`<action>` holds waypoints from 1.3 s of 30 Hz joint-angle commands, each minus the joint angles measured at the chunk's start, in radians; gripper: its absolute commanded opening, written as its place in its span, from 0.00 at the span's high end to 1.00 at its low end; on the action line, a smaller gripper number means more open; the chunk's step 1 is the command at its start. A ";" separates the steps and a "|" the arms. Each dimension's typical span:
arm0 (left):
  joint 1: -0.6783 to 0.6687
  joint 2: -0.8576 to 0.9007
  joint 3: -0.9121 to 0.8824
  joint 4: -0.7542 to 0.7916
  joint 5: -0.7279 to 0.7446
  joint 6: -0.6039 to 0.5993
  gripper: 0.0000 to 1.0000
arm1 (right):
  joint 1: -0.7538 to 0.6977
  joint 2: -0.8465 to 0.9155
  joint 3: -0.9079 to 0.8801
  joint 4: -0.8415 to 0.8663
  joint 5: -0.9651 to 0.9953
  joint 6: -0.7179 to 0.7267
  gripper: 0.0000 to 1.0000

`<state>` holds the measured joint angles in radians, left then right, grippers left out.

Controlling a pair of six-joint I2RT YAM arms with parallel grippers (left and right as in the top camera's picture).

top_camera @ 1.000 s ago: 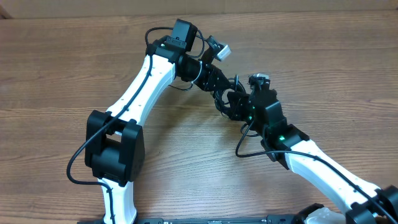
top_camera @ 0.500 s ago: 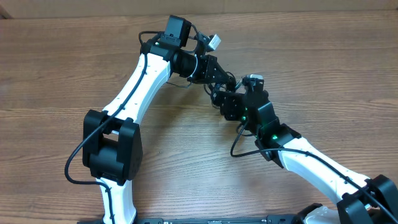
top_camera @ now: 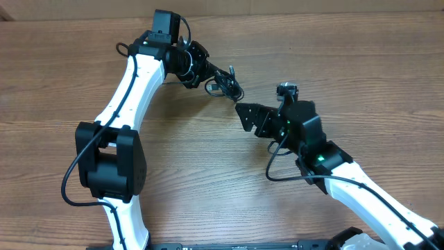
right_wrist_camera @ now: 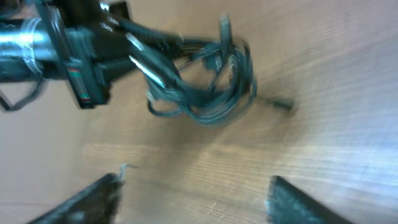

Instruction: Untangle cables

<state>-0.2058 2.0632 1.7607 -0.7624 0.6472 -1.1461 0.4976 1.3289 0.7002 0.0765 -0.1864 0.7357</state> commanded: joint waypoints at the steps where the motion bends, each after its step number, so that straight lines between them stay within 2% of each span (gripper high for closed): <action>1: -0.036 -0.001 0.030 -0.008 -0.008 -0.251 0.96 | 0.015 0.078 0.008 0.025 -0.032 0.302 0.35; 3: -0.048 -0.001 0.030 -0.008 -0.013 -0.249 0.96 | 0.019 0.129 0.008 0.078 -0.032 0.421 0.35; 6: -0.072 -0.001 0.030 -0.013 -0.061 -0.246 0.96 | 0.019 0.188 0.008 0.159 -0.033 0.513 0.34; 9: -0.092 -0.001 0.030 -0.027 -0.129 -0.245 0.96 | 0.019 0.208 0.008 0.207 -0.031 0.525 0.34; 15: -0.121 -0.001 0.030 -0.030 -0.160 -0.227 0.96 | 0.018 0.208 0.008 0.213 0.017 0.533 0.35; 20: -0.122 -0.001 0.030 -0.031 -0.128 -0.231 0.96 | 0.018 0.209 0.008 0.072 0.153 0.743 0.55; 21: -0.122 -0.001 0.030 -0.032 -0.115 -0.235 0.96 | 0.018 0.211 0.008 0.038 0.183 0.787 0.56; 29: -0.124 -0.001 0.030 -0.056 -0.097 -0.269 0.96 | 0.019 0.220 0.008 0.069 0.249 0.797 0.51; 34: -0.113 -0.001 0.030 -0.034 -0.172 -0.284 0.96 | 0.018 0.220 0.008 0.063 0.132 0.728 0.40; 39: -0.099 -0.001 0.030 -0.022 -0.222 -0.294 0.96 | 0.018 0.198 0.008 0.094 0.049 0.722 0.38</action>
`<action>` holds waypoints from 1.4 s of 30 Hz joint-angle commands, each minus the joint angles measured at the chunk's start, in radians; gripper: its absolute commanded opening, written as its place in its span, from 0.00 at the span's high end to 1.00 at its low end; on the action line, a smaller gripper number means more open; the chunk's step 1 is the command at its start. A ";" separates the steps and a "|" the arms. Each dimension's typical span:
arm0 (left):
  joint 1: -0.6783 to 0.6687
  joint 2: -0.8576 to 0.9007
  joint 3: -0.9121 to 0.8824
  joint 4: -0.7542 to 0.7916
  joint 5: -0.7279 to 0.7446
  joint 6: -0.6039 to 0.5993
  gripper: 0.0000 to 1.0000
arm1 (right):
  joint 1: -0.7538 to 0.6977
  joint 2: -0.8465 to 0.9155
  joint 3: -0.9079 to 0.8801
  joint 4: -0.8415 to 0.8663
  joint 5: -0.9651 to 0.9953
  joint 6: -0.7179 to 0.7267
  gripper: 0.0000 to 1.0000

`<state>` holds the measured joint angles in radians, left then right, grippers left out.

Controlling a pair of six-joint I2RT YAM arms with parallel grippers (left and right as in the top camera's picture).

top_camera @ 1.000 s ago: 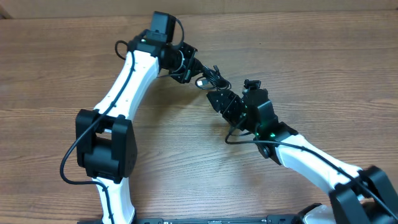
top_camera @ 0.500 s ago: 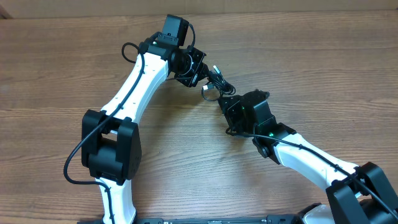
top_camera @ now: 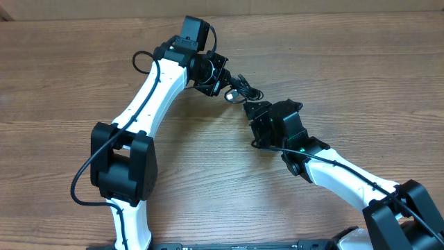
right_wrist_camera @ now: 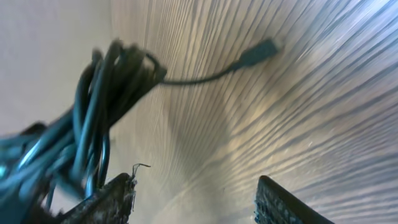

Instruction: Untangle cables

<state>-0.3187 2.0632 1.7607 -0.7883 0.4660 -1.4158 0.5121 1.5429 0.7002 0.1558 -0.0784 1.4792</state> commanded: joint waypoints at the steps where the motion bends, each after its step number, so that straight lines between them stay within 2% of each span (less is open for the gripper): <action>1: 0.014 -0.001 0.030 0.004 -0.048 -0.024 0.96 | 0.004 -0.027 0.008 0.020 -0.058 -0.025 0.38; 6: 0.011 -0.001 0.030 0.004 -0.054 -0.019 0.96 | 0.003 -0.049 0.008 0.029 -0.037 -0.073 0.37; 8: 0.011 -0.001 0.030 0.016 -0.054 0.064 0.96 | -0.002 -0.049 0.008 0.026 -0.036 -0.116 0.37; 9: 0.012 -0.001 0.030 0.036 -0.055 0.162 0.96 | -0.009 -0.050 0.008 0.027 -0.039 -0.157 0.37; 12: 0.021 -0.001 0.030 0.129 -0.032 0.634 0.96 | -0.054 -0.071 0.008 0.012 -0.101 -0.352 0.38; 15: 0.027 -0.001 0.030 0.176 0.121 1.080 0.96 | -0.119 -0.113 0.008 -0.014 -0.166 -0.513 0.37; 17: 0.027 -0.001 0.030 0.158 0.224 1.299 0.96 | -0.160 -0.137 0.008 -0.014 -0.195 -0.561 0.37; 19: 0.027 -0.001 0.030 0.135 0.297 1.404 0.96 | -0.189 -0.144 0.008 0.000 -0.197 -0.565 0.37; 22: 0.024 -0.001 0.030 0.113 0.373 1.487 0.96 | -0.217 -0.139 0.008 0.004 -0.196 -0.564 0.43; 26: 0.024 -0.001 0.030 0.101 0.473 1.550 0.96 | -0.220 -0.126 0.008 0.011 -0.193 -0.565 0.44; 34: 0.023 -0.001 0.030 0.059 0.504 1.551 0.96 | -0.212 -0.109 0.008 0.118 -0.193 -0.594 0.43; 40: 0.014 -0.001 0.030 0.033 0.539 1.551 0.96 | -0.212 -0.101 0.008 0.135 -0.177 -0.622 0.44; 42: 0.008 -0.001 0.030 0.033 0.546 1.551 0.96 | -0.211 -0.088 0.008 0.143 -0.180 -0.645 0.50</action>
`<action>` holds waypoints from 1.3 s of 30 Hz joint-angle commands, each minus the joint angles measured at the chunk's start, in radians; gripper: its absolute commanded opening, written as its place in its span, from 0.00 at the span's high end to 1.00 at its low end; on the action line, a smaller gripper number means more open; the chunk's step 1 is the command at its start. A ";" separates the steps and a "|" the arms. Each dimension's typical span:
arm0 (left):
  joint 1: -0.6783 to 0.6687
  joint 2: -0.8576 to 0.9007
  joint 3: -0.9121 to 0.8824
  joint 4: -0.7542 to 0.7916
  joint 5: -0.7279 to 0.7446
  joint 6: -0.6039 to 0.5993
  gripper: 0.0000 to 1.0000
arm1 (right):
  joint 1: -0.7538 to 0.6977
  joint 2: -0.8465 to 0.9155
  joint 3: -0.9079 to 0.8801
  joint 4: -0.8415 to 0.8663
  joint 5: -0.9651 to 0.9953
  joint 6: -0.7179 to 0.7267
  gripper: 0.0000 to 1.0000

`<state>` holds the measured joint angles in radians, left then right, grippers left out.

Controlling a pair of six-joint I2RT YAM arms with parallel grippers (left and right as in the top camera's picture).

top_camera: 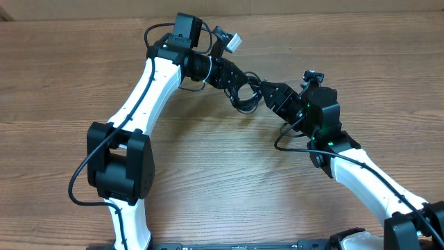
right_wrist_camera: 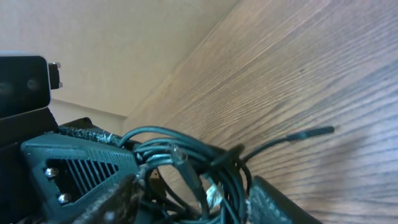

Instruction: Untangle cables

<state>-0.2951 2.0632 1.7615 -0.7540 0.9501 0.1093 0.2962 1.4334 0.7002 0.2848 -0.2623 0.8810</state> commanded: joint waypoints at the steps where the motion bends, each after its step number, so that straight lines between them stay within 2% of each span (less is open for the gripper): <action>1: -0.019 -0.001 0.029 -0.001 0.062 0.026 0.96 | 0.006 0.029 0.008 0.019 0.002 -0.058 0.53; 6: -0.035 -0.001 0.029 -0.003 0.060 0.026 0.96 | 0.008 0.050 0.008 0.051 -0.040 -0.169 0.72; 9: -0.040 -0.001 0.029 -0.003 0.055 0.026 0.96 | 0.008 0.050 0.008 0.074 -0.081 -0.228 0.96; 15: -0.018 -0.001 0.029 -0.017 -0.087 0.025 0.96 | -0.035 0.026 0.008 0.018 -0.080 -0.228 0.96; 22: 0.088 -0.001 0.029 -0.066 -0.063 0.037 0.96 | -0.221 -0.039 0.008 -0.136 -0.079 -0.224 0.96; 26: 0.127 -0.001 0.029 -0.125 0.039 0.187 0.96 | -0.312 -0.042 0.008 -0.202 -0.074 -0.220 0.96; 33: 0.137 -0.001 0.029 -0.246 0.000 0.359 0.96 | -0.438 -0.042 0.008 -0.281 -0.105 -0.190 0.96; 35: 0.137 -0.001 0.029 -0.255 0.025 0.379 0.96 | -0.443 -0.042 0.008 -0.291 -0.137 -0.193 0.56; 37: 0.137 -0.001 0.029 -0.264 0.080 0.430 0.96 | -0.438 -0.042 0.008 -0.304 -0.174 -0.241 0.21; 38: 0.137 -0.001 0.029 -0.269 0.107 0.461 0.96 | -0.435 -0.042 0.008 -0.311 -0.196 -0.272 0.06; 39: 0.137 -0.001 0.029 -0.272 0.126 0.485 0.96 | -0.432 -0.042 0.008 -0.318 -0.225 -0.305 0.00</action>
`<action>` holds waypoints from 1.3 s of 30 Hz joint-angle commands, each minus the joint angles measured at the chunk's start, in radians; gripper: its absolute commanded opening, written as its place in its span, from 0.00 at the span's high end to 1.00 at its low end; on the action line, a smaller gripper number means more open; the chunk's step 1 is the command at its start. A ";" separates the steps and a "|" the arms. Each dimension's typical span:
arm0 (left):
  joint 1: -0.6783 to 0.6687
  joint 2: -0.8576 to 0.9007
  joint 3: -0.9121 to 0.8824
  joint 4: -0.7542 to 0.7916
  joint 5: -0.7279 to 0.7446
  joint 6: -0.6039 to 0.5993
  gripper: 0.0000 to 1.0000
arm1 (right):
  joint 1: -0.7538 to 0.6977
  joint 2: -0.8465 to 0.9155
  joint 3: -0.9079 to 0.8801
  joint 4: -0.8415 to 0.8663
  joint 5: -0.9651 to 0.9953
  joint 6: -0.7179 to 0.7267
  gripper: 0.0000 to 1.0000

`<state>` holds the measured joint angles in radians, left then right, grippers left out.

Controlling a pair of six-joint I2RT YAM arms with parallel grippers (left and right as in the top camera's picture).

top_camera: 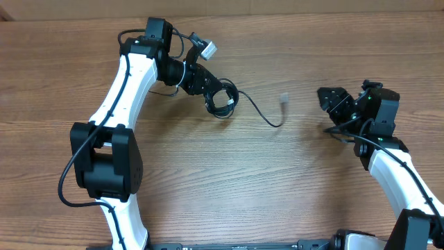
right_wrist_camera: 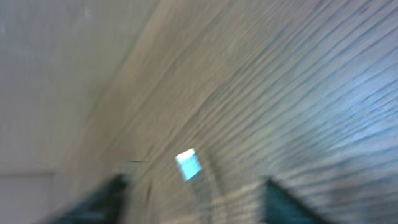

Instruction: Untangle cables

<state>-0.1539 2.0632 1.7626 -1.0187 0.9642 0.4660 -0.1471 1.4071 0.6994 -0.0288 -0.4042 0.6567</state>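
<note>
A dark tangled cable bundle [top_camera: 223,98] hangs at my left gripper [top_camera: 210,92], which is shut on it at the upper middle of the table. One strand [top_camera: 260,118] runs right from the bundle across the wood and ends in a white plug [top_camera: 283,99]. A second white plug [top_camera: 207,48] sticks up beside the left wrist. My right gripper [top_camera: 325,99] stands open at the far right, apart from the plug, with nothing between its fingers. In the blurred right wrist view the white plug [right_wrist_camera: 188,164] lies ahead of the open right gripper [right_wrist_camera: 193,205].
The wooden table [top_camera: 208,180] carries only the cables. The left arm [top_camera: 121,90] crosses the left half and the right arm [top_camera: 395,167] comes in from the lower right. The table's far edge [top_camera: 277,10] meets a pale wall.
My right gripper was at the bundle with strands between its fingers; now it is open far to the right. One strand with a white plug lies stretched out from the bundle. The left gripper is further left.
First my left gripper held the bundle while the right one stood open a little away. Then the right gripper was close under the bundle, then at it with strands between its fingers. Now one strand lies pulled out and the right gripper is open and apart.
</note>
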 commanded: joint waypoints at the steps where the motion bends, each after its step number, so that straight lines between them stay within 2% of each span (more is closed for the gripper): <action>1: -0.004 -0.001 0.028 -0.011 0.121 0.146 0.96 | 0.016 -0.016 0.009 -0.005 -0.127 -0.115 0.00; 4: -0.005 -0.001 0.028 -0.031 0.142 0.183 0.96 | 0.043 -0.016 0.009 0.028 -0.349 -0.272 0.00; 7: -0.006 -0.001 0.028 -0.052 0.223 0.195 0.96 | 0.095 -0.015 0.009 0.088 -0.508 -0.393 0.00; 12: -0.036 -0.001 0.028 -0.090 0.292 0.220 0.96 | 0.233 -0.010 0.009 0.212 -0.521 -0.502 0.00; 16: -0.084 -0.001 0.028 -0.147 0.284 0.242 0.96 | 0.306 0.006 0.009 0.319 -0.505 -0.502 0.02; 19: -0.121 -0.001 0.028 -0.188 0.282 0.300 0.96 | 0.327 0.013 0.009 0.309 -0.474 -0.502 0.10; 26: -0.142 -0.001 0.028 -0.184 0.293 0.301 0.96 | 0.332 0.033 0.009 0.205 -0.470 -0.521 0.24; 28: -0.137 -0.001 0.028 -0.184 0.315 0.302 0.96 | 0.333 0.039 0.009 0.189 -0.473 -0.532 0.35; 31: -0.129 -0.001 0.028 -0.177 0.362 0.301 0.96 | 0.343 0.050 0.009 0.179 -0.473 -0.531 0.57; 32: -0.127 -0.001 0.028 -0.177 0.372 0.302 0.96 | 0.345 0.053 0.009 0.177 -0.472 -0.526 0.60; 33: -0.127 -0.001 0.028 -0.174 0.372 0.301 0.96 | 0.345 0.054 0.009 0.177 -0.472 -0.521 0.55; 34: -0.126 -0.001 0.028 -0.173 0.368 0.301 0.96 | 0.345 0.054 0.009 0.177 -0.468 -0.509 0.34; 36: -0.126 -0.001 0.028 -0.167 0.354 0.301 0.96 | 0.327 0.054 0.009 0.198 -0.446 -0.423 0.03; 39: -0.120 -0.001 0.028 -0.140 0.330 0.273 0.96 | 0.261 0.054 0.009 0.225 -0.348 -0.139 0.00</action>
<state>-0.2832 2.0632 1.7626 -1.1740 1.2499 0.7136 0.1696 1.4525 0.6994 0.1871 -0.8444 0.2680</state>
